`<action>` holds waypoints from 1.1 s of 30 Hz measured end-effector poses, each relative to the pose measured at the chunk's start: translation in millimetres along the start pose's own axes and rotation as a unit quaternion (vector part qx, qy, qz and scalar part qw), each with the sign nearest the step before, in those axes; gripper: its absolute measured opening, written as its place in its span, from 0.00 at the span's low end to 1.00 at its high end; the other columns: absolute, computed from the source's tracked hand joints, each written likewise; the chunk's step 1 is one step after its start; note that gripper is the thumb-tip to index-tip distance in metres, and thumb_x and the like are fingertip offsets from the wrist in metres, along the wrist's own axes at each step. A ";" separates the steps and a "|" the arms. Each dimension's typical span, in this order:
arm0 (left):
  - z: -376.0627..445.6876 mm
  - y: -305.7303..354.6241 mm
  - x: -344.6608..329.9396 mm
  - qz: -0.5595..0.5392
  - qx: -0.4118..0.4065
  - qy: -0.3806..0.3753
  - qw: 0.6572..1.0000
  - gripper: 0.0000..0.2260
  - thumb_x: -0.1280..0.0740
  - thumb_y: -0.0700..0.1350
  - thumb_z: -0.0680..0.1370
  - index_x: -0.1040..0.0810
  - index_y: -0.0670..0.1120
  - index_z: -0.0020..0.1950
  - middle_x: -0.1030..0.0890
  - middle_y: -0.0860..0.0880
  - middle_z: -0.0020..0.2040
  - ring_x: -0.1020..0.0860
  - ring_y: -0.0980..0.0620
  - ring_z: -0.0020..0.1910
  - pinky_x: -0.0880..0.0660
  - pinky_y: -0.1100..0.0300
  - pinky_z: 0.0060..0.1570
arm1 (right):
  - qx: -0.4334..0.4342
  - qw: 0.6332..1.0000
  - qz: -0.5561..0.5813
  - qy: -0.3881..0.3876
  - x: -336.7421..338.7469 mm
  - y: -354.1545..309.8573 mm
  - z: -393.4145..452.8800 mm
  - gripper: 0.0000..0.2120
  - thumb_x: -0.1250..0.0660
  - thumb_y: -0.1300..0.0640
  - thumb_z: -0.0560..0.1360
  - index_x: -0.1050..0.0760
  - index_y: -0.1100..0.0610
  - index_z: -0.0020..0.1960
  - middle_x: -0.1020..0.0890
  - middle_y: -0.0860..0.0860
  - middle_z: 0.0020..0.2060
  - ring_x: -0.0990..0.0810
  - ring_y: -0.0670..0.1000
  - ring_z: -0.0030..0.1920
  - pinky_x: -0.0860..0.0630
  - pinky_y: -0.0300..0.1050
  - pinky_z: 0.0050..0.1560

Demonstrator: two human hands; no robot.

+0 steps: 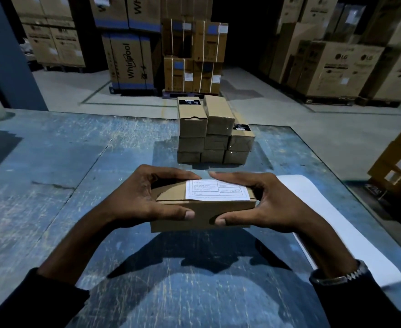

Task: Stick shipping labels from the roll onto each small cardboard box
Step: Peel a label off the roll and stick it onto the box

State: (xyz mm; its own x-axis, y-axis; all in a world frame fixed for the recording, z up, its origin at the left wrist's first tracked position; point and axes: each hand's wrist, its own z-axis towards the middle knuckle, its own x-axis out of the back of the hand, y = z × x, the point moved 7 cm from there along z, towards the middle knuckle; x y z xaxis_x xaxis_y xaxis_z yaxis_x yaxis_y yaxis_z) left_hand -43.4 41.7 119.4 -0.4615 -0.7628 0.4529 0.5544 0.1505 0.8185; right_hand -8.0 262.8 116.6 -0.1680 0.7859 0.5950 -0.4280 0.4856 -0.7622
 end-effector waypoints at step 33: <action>-0.1 -9.7 -15.5 0.076 -0.031 0.016 0.997 0.39 0.15 0.52 0.71 0.27 0.58 0.80 0.18 0.58 0.67 0.18 0.54 0.64 0.16 0.56 0.56 | -0.005 0.984 0.176 0.042 9.5 22.2 -1.6 0.18 0.16 0.61 0.66 0.11 0.56 0.55 0.13 0.54 0.60 0.16 0.57 0.64 0.17 0.58 0.63</action>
State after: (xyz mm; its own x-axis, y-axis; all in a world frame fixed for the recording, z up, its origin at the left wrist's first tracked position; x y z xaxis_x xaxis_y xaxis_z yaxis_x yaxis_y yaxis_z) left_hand -41.5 52.0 104.4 -0.3482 -0.7536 0.5575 0.6582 0.2269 0.7178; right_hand -17.7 281.6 105.0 -0.2306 0.9344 0.2717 -0.3481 0.1815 -0.9197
